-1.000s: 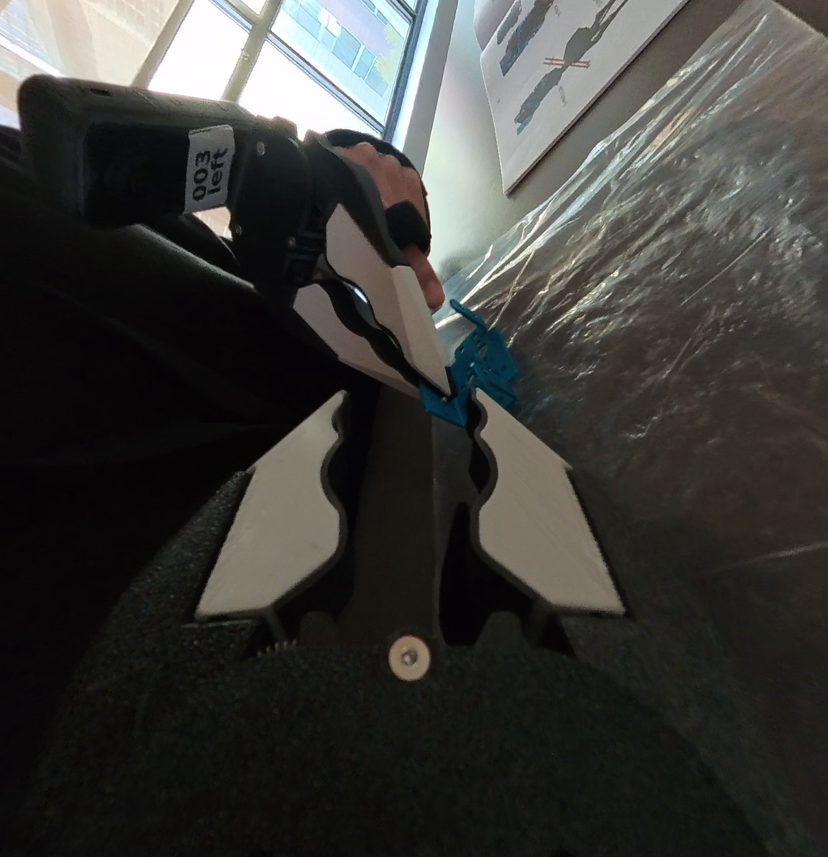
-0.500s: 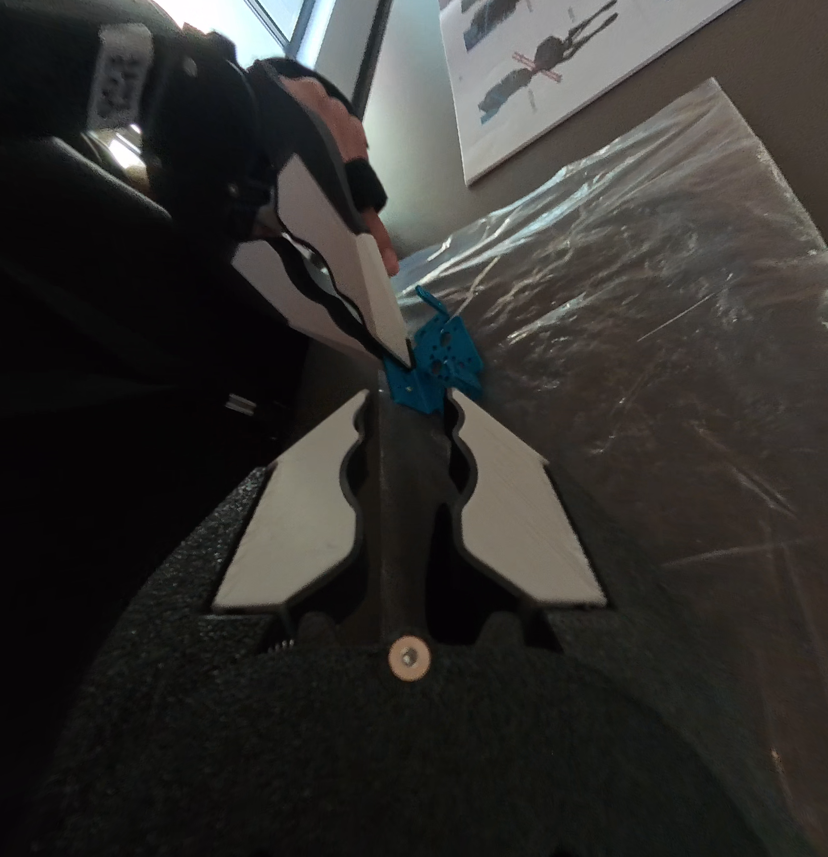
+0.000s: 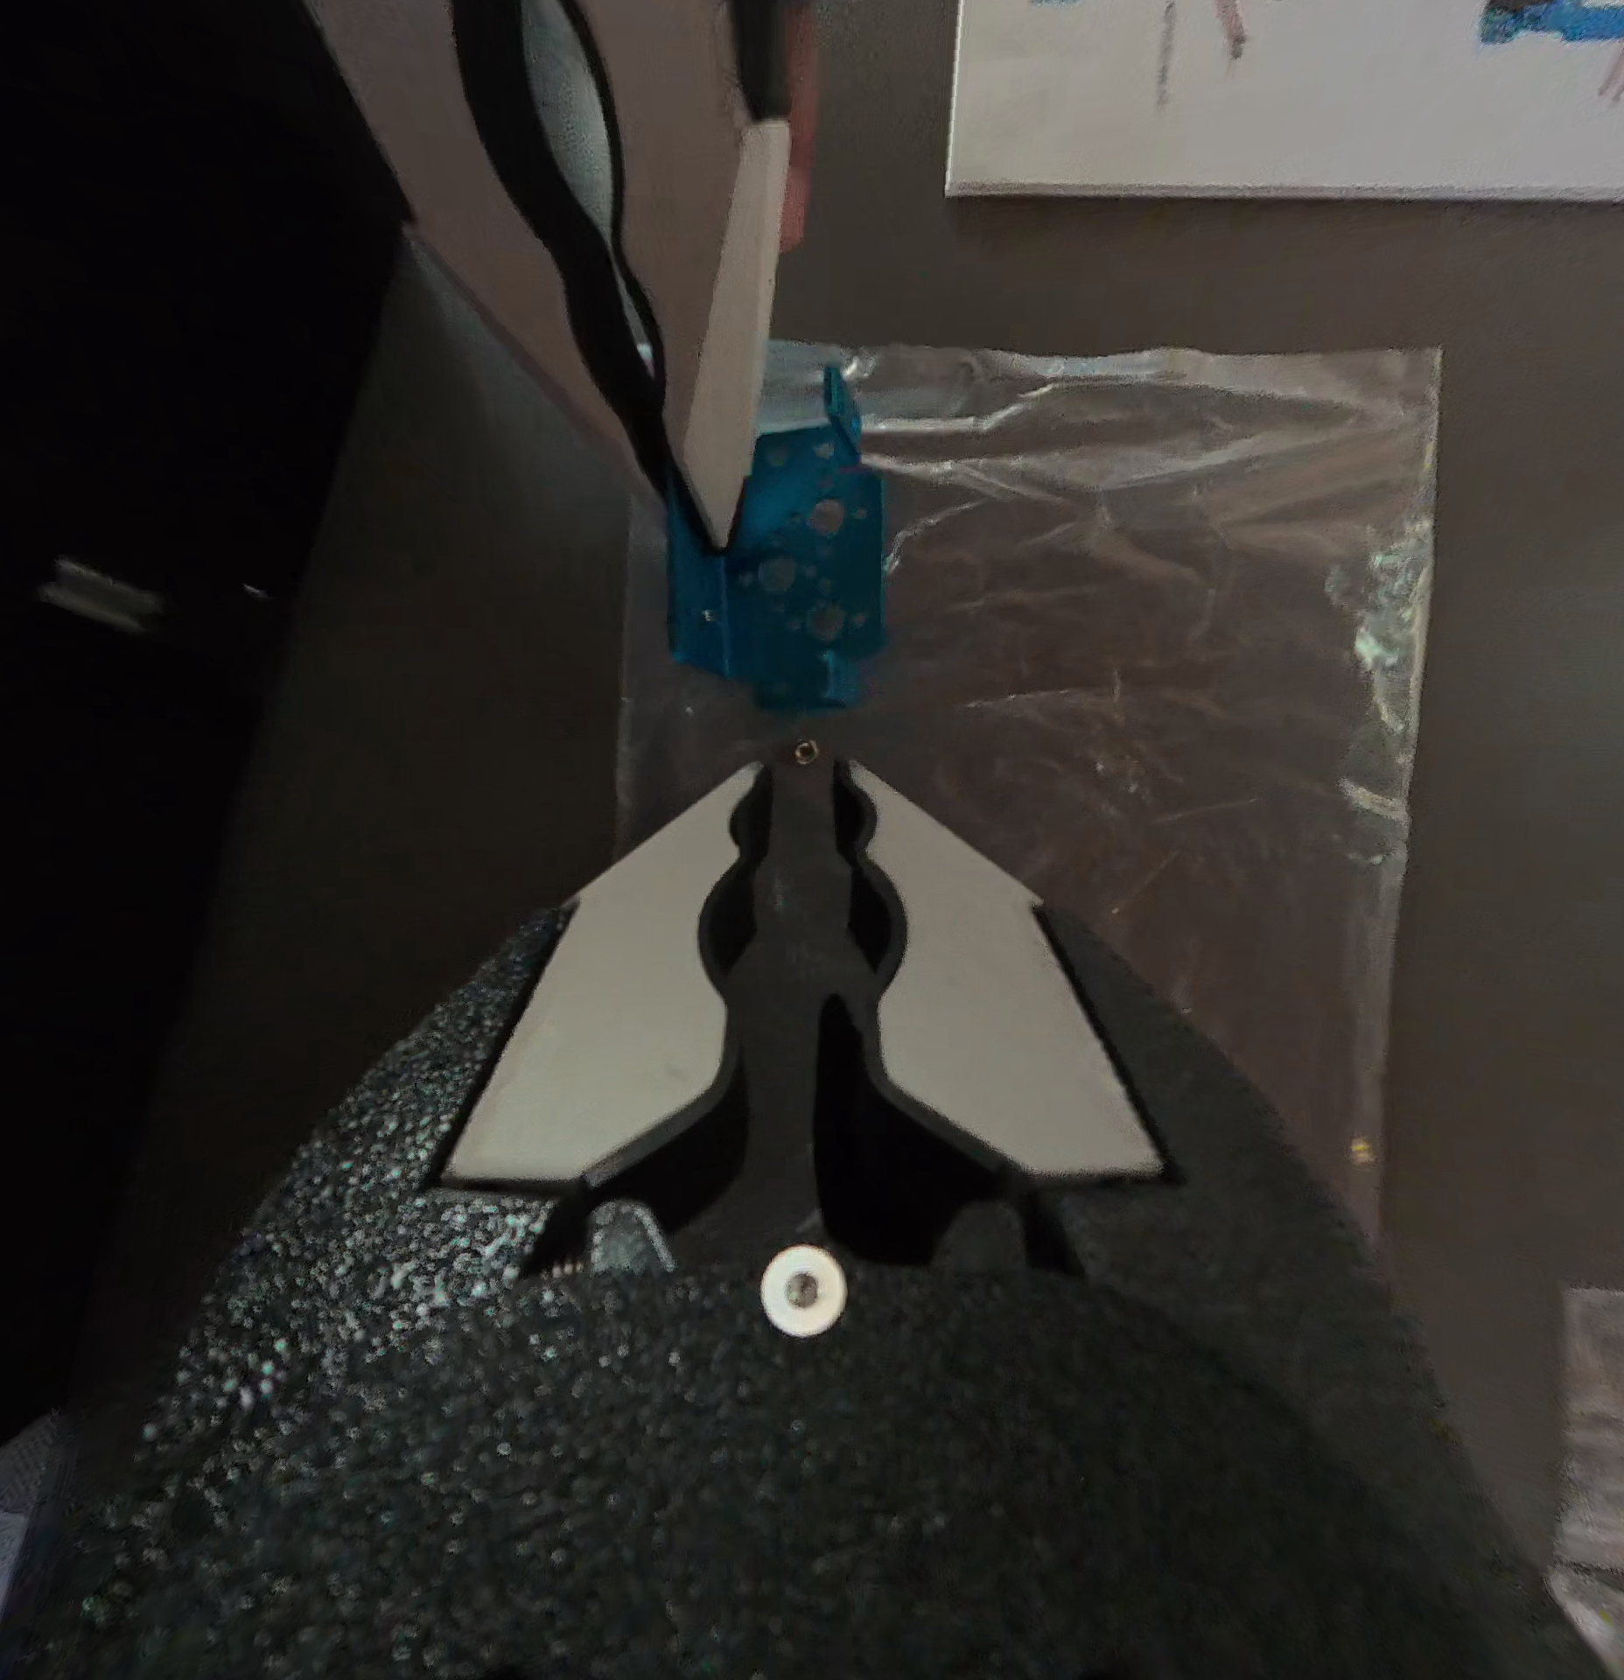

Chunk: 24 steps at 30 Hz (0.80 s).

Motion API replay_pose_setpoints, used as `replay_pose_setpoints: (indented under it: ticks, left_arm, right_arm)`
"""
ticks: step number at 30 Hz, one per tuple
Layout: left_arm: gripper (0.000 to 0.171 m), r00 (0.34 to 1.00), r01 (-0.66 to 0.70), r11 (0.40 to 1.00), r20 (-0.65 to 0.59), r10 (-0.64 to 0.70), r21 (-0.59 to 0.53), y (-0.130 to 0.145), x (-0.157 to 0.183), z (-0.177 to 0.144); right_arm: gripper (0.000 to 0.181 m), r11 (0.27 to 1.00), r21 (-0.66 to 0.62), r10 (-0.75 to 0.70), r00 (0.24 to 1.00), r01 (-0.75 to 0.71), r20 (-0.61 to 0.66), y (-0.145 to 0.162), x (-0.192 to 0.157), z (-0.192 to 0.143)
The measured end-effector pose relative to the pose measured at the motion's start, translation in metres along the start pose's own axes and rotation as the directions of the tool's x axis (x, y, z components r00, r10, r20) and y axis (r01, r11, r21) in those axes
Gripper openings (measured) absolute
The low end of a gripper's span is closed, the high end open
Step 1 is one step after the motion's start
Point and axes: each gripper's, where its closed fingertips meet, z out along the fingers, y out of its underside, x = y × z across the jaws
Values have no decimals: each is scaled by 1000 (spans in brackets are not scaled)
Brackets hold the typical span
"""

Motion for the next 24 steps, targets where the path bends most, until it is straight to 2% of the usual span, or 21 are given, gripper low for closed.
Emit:
replay_pose_setpoints:
  ticks: [5,9,14,17,24]
  left_arm:
    - [2,984,-134,991,-113,135,18,7,3,-2]
    - [2,965,-182,982,-182,187,44,11,-2,-9]
    - [2,944,-200,977,-253,211,69,12,-10,-12]
    - [2,941,-217,975,-253,223,52,16,-18,-11]
    - [1,943,-215,973,-241,228,79,8,-21,-14]
  right_arm:
    - [10,985,-130,-106,993,113,59,-2,0,8]
    - [8,976,-175,-114,989,130,96,-2,-2,11]
    - [6,972,-197,-115,991,127,73,-2,-2,12]
    - [6,969,-201,-140,989,146,41,-2,-2,12]
    - [4,983,-120,-137,990,138,17,-2,-2,12]
